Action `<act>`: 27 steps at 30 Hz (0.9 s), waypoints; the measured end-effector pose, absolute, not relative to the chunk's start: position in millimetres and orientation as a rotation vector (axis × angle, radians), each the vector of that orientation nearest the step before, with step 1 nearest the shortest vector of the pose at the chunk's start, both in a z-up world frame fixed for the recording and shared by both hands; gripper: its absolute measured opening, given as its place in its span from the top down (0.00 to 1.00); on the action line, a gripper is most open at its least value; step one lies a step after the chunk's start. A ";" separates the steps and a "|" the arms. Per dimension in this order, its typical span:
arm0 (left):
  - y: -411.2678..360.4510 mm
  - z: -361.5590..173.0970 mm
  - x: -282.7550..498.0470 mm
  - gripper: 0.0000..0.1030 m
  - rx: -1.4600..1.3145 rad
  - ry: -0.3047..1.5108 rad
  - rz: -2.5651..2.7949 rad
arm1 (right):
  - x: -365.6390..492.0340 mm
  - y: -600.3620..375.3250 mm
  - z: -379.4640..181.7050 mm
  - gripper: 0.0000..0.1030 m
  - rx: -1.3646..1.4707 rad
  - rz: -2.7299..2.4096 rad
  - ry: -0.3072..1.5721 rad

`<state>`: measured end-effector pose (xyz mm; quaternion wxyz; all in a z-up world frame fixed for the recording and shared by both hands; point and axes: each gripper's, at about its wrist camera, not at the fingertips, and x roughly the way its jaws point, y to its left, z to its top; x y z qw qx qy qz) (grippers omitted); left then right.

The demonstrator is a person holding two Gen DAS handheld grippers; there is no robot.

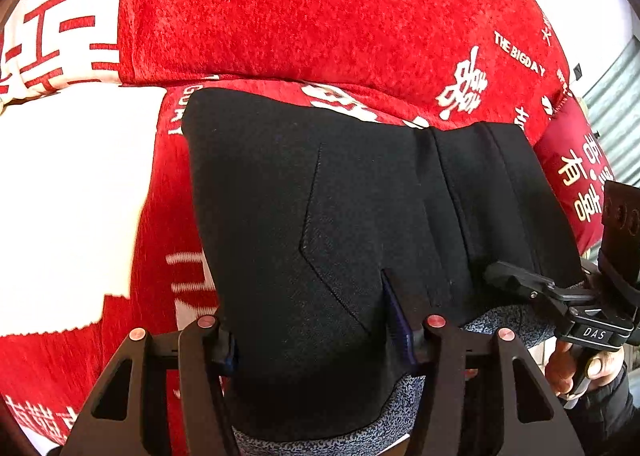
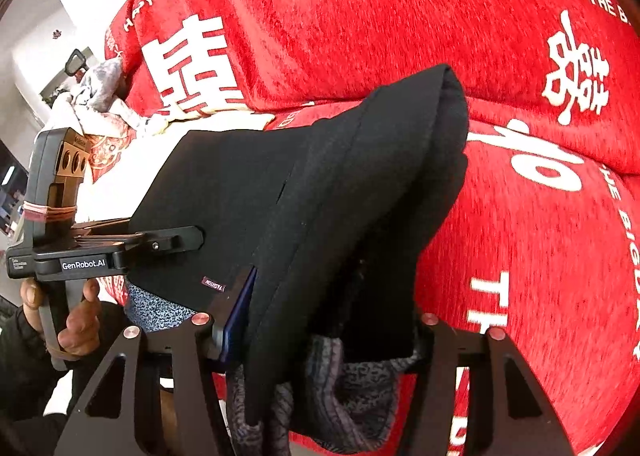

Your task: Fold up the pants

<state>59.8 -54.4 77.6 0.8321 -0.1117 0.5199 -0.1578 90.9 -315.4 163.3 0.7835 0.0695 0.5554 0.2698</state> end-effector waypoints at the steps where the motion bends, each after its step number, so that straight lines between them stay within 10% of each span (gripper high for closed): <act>1: -53.8 77.1 66.0 0.44 -0.240 1.107 -0.330 | 95.3 -314.6 163.1 0.41 0.150 0.580 1.200; 20: -47.6 34.0 120.5 0.43 -0.284 1.207 -0.299 | 149.9 -311.4 109.3 0.41 0.201 0.530 1.316; 27: -36.5 12.6 126.1 0.21 -0.351 1.248 -0.269 | 157.3 -328.2 82.8 0.30 0.297 0.507 1.380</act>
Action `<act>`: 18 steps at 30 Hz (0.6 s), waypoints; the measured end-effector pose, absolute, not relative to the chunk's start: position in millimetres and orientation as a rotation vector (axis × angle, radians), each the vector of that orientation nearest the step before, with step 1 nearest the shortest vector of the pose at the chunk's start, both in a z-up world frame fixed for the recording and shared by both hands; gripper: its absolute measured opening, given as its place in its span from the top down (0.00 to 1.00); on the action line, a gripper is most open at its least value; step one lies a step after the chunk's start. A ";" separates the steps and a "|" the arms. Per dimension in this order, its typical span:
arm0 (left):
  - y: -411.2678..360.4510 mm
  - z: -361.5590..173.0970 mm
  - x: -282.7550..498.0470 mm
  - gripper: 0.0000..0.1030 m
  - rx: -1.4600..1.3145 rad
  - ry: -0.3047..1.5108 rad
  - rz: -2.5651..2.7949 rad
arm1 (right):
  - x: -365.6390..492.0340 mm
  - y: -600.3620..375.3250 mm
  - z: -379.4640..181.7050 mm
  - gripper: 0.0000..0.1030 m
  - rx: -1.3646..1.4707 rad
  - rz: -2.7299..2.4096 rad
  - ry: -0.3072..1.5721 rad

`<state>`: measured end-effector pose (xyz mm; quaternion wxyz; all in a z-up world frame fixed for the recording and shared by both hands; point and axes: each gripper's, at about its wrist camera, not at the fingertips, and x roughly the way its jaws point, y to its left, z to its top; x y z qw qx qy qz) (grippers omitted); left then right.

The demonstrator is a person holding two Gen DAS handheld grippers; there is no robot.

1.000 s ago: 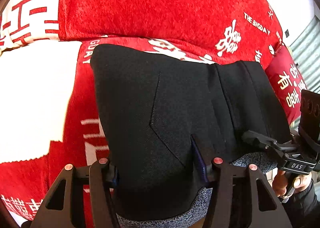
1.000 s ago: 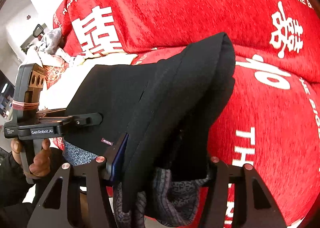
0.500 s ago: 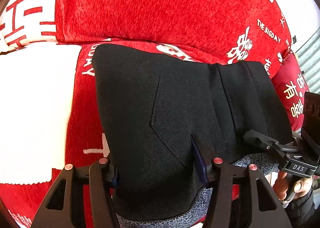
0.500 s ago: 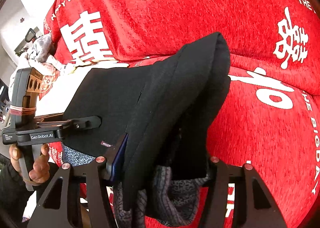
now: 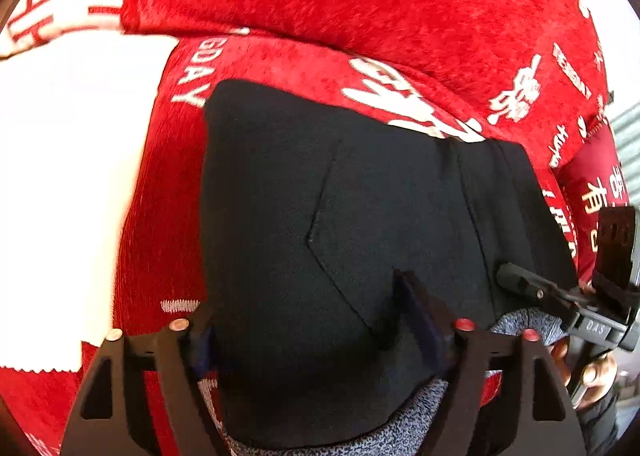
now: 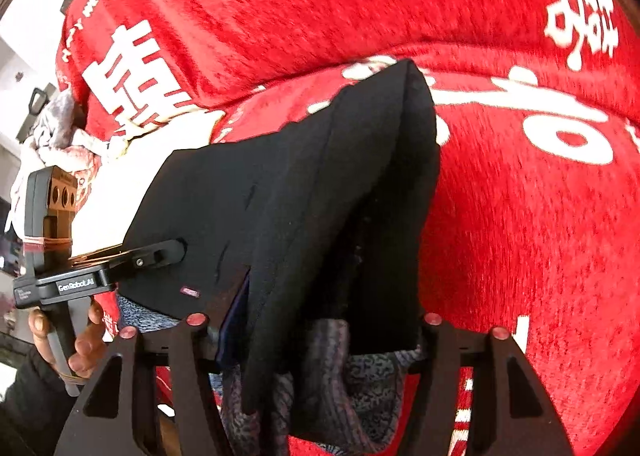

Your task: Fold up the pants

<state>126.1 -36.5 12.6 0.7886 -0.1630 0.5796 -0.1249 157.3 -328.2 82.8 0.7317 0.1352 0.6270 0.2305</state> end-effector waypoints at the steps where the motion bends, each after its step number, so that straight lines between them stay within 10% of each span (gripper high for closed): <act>1: -33.0 10.5 127.2 0.21 -0.381 1.261 -0.273 | 157.8 -327.8 81.1 0.29 0.303 0.502 1.385; 18: -45.4 89.5 51.7 0.21 -0.361 1.100 -0.422 | 96.3 -313.1 173.7 0.20 0.098 0.598 1.173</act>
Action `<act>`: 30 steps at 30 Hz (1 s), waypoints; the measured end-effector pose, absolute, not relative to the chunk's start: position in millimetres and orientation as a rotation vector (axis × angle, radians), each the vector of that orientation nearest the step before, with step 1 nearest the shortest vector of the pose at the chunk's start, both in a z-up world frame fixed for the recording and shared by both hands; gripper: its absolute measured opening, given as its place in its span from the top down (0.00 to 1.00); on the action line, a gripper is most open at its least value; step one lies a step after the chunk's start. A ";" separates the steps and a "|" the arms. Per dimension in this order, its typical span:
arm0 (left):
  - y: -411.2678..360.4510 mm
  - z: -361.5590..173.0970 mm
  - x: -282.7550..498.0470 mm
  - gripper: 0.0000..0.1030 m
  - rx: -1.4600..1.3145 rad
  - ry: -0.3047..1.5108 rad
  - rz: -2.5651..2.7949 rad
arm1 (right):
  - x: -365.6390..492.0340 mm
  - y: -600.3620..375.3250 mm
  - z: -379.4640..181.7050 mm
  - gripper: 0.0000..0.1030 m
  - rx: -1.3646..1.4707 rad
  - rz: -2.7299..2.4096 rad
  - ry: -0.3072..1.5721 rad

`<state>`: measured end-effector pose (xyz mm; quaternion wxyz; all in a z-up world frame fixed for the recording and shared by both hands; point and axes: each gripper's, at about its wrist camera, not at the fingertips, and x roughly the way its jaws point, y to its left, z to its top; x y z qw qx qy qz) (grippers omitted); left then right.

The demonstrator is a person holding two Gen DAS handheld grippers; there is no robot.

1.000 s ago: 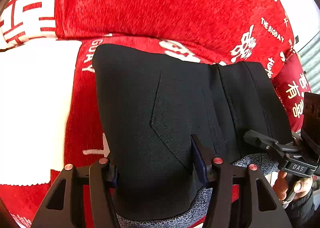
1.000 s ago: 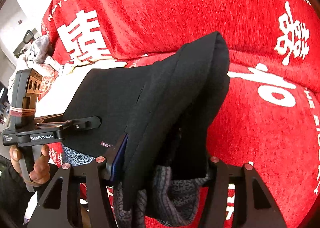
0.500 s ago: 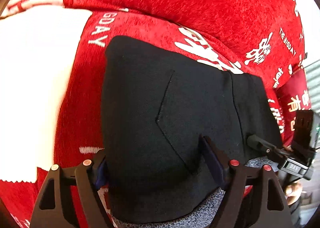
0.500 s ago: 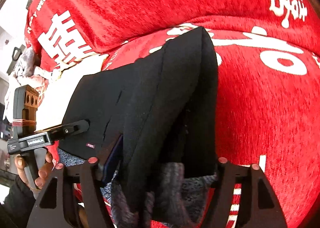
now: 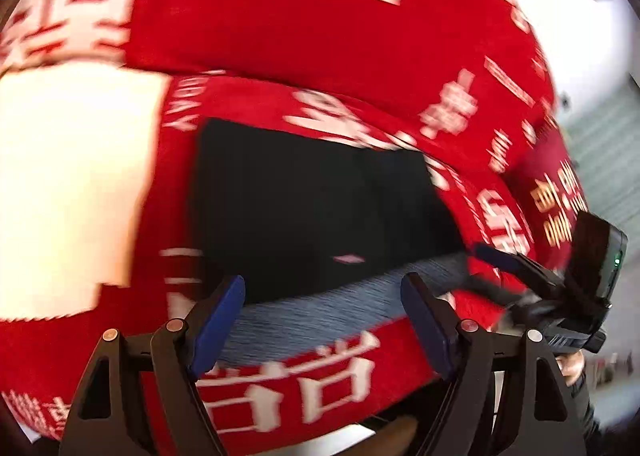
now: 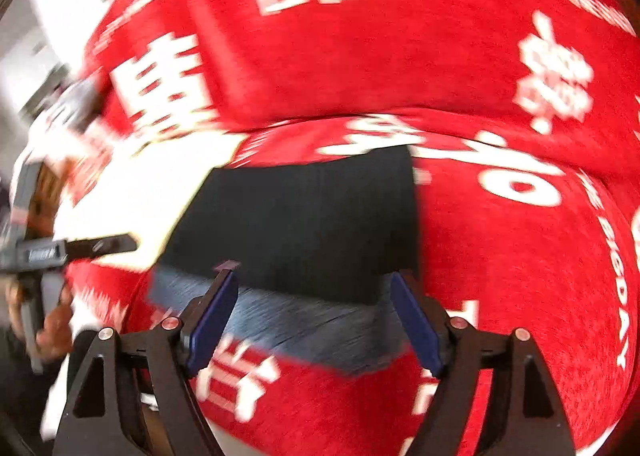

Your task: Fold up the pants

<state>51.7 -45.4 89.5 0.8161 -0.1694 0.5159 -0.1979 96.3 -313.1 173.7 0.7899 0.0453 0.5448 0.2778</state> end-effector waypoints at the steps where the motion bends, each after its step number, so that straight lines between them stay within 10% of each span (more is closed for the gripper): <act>1: -57.4 89.8 50.5 0.21 -0.336 1.094 -0.439 | 89.1 -302.3 171.2 0.20 0.047 0.625 1.171; 30: -68.2 55.4 182.2 0.21 -0.201 1.226 -0.214 | 220.8 -287.4 127.8 0.18 -0.006 0.576 1.202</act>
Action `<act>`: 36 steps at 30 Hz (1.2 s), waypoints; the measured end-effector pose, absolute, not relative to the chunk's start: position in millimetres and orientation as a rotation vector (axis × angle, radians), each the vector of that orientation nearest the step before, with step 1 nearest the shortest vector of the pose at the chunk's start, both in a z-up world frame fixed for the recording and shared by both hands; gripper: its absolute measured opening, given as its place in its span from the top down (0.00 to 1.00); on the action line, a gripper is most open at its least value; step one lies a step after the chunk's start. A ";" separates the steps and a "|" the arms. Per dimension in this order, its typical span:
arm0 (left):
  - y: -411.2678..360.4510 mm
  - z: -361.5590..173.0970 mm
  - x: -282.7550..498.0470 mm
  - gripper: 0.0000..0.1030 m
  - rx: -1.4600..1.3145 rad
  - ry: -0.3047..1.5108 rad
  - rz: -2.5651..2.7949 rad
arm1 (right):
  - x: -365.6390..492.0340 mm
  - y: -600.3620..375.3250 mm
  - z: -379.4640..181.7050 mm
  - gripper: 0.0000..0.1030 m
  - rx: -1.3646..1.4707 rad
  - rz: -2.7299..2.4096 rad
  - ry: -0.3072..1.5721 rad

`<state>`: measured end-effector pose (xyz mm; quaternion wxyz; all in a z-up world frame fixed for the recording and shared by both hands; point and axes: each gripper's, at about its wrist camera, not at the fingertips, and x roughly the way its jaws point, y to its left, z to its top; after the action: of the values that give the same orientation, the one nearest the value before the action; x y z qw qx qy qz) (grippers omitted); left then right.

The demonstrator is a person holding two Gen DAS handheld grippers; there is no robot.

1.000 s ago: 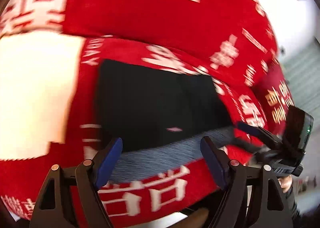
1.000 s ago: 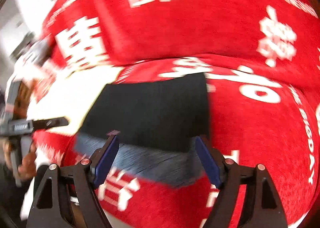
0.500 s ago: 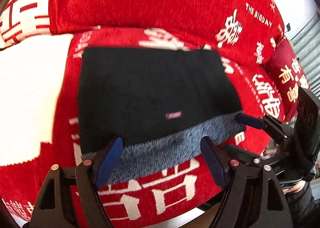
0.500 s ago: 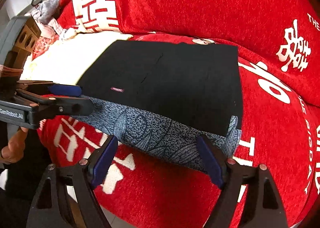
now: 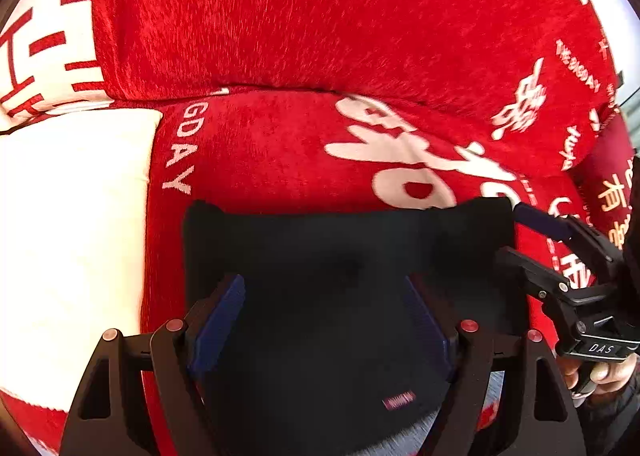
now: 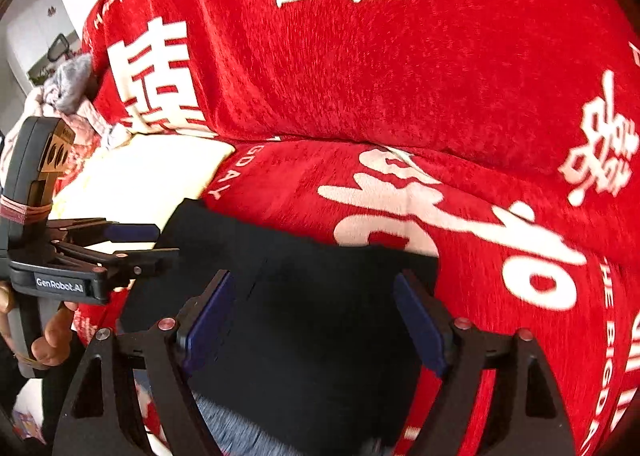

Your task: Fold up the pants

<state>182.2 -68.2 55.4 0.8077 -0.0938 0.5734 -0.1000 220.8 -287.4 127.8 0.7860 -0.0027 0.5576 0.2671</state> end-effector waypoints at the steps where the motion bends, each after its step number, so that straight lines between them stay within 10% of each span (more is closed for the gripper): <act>1: -68.4 50.6 185.9 0.21 -0.193 1.234 -0.211 | 226.4 -284.5 119.7 0.18 -0.011 0.573 1.220; 36: -83.8 65.4 145.2 0.10 0.083 1.168 -0.237 | 105.6 -296.1 116.9 0.05 -0.372 0.763 1.232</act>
<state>145.2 -83.8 65.4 0.8269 0.0393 0.5498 -0.1117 105.6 -296.1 116.9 0.7329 -0.1693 0.5603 0.3470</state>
